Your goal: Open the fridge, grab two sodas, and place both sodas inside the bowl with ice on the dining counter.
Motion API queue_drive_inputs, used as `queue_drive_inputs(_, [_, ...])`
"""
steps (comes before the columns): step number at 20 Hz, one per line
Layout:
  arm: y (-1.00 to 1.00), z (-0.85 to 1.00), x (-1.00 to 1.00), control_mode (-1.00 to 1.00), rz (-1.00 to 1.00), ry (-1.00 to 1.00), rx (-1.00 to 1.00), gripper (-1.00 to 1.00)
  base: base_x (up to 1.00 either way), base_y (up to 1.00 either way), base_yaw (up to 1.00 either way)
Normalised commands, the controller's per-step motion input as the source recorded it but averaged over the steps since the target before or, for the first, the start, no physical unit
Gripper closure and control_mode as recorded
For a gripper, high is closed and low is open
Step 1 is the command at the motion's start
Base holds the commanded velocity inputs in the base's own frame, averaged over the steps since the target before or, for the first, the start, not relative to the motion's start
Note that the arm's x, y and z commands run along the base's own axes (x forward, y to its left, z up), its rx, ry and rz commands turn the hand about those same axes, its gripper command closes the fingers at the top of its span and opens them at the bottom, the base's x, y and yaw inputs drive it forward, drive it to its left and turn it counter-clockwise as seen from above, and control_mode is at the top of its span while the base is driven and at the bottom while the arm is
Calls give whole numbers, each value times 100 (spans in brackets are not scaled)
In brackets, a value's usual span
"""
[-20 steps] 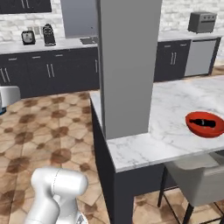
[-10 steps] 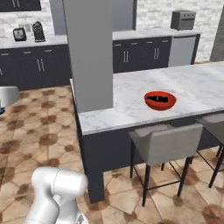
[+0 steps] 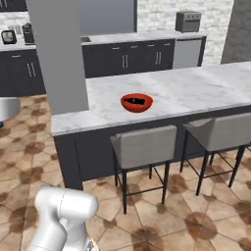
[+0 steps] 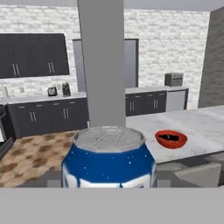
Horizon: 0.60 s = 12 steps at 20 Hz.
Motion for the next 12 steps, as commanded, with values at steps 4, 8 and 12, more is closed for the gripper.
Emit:
queue_drive_inputs(4, [0, 0, 0, 100, 0, 0, 0, 100, 44, -95, 4])
queue_drive_inputs(8, [0, 0, 0, 100, 0, 0, 0, 100, 59, -93, 10])
queue_drive_inputs(12, [0, 0, 0, 100, 0, 0, 0, 100, 58, -96, 12])
